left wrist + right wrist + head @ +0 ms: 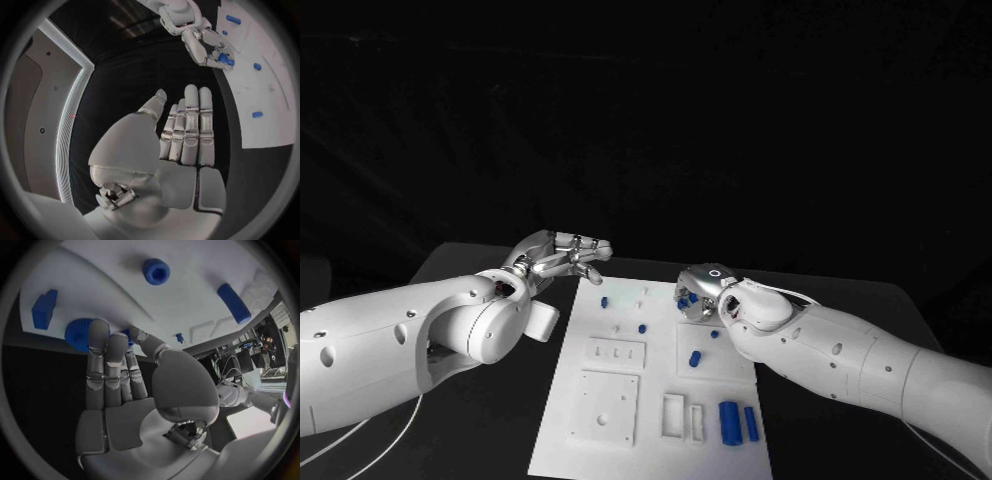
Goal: Assemble the parts on the task board
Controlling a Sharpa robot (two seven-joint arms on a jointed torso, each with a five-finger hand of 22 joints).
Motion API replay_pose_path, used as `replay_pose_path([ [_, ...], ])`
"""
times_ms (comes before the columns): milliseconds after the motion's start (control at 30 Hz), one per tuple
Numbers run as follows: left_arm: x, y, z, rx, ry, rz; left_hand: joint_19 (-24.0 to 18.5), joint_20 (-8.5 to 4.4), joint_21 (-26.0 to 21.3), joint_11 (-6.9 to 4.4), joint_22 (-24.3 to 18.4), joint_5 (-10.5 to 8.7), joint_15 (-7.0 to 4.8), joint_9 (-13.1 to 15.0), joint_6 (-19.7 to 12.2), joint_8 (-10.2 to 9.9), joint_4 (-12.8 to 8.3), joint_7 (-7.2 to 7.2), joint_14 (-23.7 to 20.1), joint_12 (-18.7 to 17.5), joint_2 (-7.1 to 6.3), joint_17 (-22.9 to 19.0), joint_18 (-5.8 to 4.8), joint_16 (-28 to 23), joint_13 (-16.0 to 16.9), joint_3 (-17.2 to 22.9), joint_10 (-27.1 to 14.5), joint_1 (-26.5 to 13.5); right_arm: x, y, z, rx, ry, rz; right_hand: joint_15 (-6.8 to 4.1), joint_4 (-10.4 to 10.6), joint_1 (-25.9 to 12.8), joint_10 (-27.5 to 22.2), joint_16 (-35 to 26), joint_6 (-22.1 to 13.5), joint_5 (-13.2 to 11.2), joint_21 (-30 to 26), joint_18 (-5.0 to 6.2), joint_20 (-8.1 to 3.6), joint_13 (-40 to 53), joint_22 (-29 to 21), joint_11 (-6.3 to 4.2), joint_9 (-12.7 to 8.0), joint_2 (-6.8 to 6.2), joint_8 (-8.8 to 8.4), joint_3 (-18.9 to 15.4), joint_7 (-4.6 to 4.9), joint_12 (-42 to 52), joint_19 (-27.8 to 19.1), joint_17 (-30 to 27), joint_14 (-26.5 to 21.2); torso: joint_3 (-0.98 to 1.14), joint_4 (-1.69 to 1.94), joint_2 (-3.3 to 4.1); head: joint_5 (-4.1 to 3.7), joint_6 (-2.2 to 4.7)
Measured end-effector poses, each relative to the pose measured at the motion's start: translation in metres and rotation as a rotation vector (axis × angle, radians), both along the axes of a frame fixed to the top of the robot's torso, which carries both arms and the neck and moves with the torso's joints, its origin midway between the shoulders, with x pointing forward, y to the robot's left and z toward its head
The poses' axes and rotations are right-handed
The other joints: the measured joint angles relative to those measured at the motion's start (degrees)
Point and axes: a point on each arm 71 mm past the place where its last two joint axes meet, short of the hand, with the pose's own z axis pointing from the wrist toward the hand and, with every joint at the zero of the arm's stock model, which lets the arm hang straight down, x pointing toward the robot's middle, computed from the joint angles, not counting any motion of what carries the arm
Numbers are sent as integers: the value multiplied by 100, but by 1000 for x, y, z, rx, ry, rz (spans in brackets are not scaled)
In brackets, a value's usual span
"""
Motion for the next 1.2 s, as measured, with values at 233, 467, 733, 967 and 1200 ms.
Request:
replay_pose_path([
  [233,0,0,0,0,1,0,0,0,0,0,-16,0,0,0,0,0,11,0,0,0,0,-4,0,0,0,-11,0,0,-2,2,2,20,-38,-4,-67,29,9,139,0,207,-128,162,-64,-105,0,340,17,45,4,16,225,-78,30,-104,37,-9,-8,2,23,0,18],
  [467,0,1,0,1,2,2,0,0,0,0,-33,0,0,0,0,0,15,0,0,0,0,-9,0,0,0,-15,0,0,-5,7,8,55,-86,-6,-108,30,56,160,0,273,-152,208,-97,-112,2,637,1,45,-10,16,226,-85,36,-111,61,-8,-21,3,38,7,53],
  [733,1,1,0,2,3,2,0,0,0,0,-39,0,0,0,0,0,15,0,0,0,0,-9,0,0,0,-15,0,0,-6,21,14,88,-127,-24,-107,42,63,160,-1,273,-245,103,-133,-141,3,860,1,45,-3,11,258,-86,35,-82,81,-7,-30,12,57,23,98],
  [967,1,0,1,3,4,0,0,0,0,0,-39,0,0,0,0,0,15,0,0,0,0,-8,0,0,0,-15,0,0,-5,35,19,106,-157,-44,-107,86,100,160,0,273,-351,392,-156,-162,3,1331,1,46,-40,8,315,-86,35,-60,86,-7,-32,13,73,52,115],
  [1200,1,-4,1,3,4,-5,0,0,0,0,-39,0,0,-1,0,0,15,0,0,0,0,-8,0,0,0,-15,0,0,-3,46,24,119,-183,-59,-107,91,100,160,-1,271,-356,327,-187,-162,3,1492,0,46,-41,5,320,-85,33,-60,86,-7,-37,21,88,50,112],
])
